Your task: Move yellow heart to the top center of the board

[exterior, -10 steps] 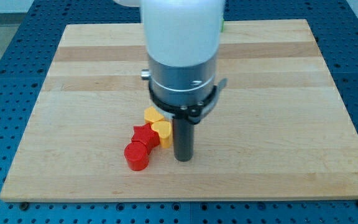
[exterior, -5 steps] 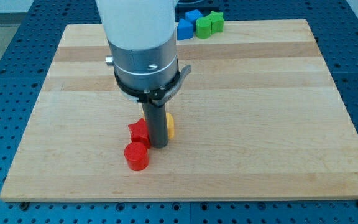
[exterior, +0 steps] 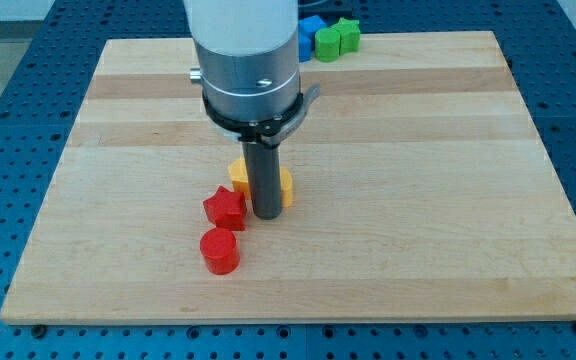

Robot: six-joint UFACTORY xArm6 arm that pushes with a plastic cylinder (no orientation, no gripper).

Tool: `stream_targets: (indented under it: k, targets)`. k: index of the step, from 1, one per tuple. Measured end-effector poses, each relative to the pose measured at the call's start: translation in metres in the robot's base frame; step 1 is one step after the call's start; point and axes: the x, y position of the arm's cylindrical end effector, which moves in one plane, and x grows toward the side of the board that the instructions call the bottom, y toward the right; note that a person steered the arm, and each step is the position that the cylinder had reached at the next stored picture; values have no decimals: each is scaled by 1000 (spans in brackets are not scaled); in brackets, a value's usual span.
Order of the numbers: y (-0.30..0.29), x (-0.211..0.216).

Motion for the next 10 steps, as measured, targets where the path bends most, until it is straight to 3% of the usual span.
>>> stream_targets:
  k: [5, 10]
  targets:
    - [22, -52]
    - [23, -137]
